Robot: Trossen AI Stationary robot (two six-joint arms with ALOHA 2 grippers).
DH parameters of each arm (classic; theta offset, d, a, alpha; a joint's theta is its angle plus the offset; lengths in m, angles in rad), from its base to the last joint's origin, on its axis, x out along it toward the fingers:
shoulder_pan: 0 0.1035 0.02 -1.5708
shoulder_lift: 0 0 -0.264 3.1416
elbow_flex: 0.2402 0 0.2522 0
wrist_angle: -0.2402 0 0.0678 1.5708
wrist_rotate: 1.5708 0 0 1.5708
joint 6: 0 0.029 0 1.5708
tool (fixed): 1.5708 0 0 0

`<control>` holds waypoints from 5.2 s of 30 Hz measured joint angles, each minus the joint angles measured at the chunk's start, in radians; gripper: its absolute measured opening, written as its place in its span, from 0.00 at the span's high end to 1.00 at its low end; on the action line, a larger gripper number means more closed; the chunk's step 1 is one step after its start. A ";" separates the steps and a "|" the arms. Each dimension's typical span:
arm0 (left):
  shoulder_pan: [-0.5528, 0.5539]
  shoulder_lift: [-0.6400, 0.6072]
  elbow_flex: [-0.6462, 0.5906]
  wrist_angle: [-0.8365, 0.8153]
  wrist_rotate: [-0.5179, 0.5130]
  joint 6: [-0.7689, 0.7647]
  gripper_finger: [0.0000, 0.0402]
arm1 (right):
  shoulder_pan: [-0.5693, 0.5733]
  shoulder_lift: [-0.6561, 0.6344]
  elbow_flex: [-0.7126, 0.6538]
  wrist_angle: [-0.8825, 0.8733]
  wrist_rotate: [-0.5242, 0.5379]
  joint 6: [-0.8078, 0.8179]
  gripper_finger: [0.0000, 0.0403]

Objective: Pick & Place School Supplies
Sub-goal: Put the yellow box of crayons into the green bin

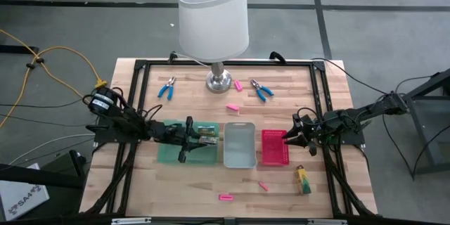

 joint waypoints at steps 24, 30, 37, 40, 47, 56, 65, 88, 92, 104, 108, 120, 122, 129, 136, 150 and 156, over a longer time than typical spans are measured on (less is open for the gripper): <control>-0.040 0.000 0.000 -0.117 -0.035 -0.045 0.76 | 0.000 0.000 0.000 0.000 0.000 0.000 0.72; -0.040 0.000 0.000 -0.145 -0.035 -0.064 0.76 | 0.000 0.000 0.000 0.000 0.000 0.000 0.72; -0.036 0.000 0.000 -0.147 -0.035 -0.063 0.76 | 0.000 0.000 0.000 0.000 0.000 0.000 0.72; -0.034 0.000 0.000 -0.147 -0.034 -0.065 0.74 | 0.000 0.000 0.000 0.000 0.000 0.000 0.72; -0.035 0.000 0.000 -0.145 -0.033 -0.067 0.65 | 0.000 0.000 0.000 0.000 0.000 0.000 0.72; -0.035 0.000 0.000 -0.134 -0.031 -0.067 0.64 | 0.000 0.000 0.000 0.000 0.000 0.000 0.72; -0.035 -0.001 0.000 -0.135 -0.010 -0.071 0.64 | 0.000 0.000 0.000 0.000 0.000 0.000 0.72; -0.045 -0.001 0.001 -0.156 -0.002 -0.093 0.64 | 0.000 0.000 0.000 0.000 0.000 0.000 0.72; -0.045 -0.001 0.001 -0.166 -0.008 -0.093 0.64 | 0.000 0.000 0.000 0.000 0.000 0.000 0.72; -0.045 -0.001 0.001 -0.165 -0.008 -0.090 0.64 | 0.000 0.000 0.000 0.000 0.000 0.000 0.72; -0.045 -0.009 0.000 -0.168 -0.007 -0.086 0.64 | 0.000 0.000 0.000 0.000 0.000 0.000 0.72; -0.045 -0.017 0.000 -0.177 -0.005 -0.084 0.64 | 0.000 0.000 0.000 0.000 0.000 0.000 0.72; -0.045 -0.017 0.000 -0.177 -0.005 -0.085 0.64 | 0.000 0.000 0.000 0.000 0.000 0.000 0.72; -0.045 -0.017 0.000 -0.177 -0.005 -0.085 0.64 | 0.000 0.000 0.000 0.000 0.000 0.000 0.72; -0.045 -0.017 0.000 -0.177 -0.005 -0.085 0.64 | 0.000 0.000 0.000 0.000 0.000 0.000 0.72; -0.045 -0.017 0.000 -0.192 -0.004 -0.080 0.64 | 0.000 0.000 0.000 0.000 0.000 0.000 0.72; -0.045 -0.017 0.000 -0.199 -0.006 -0.090 0.64 | 0.000 0.000 0.000 0.000 0.000 0.000 0.72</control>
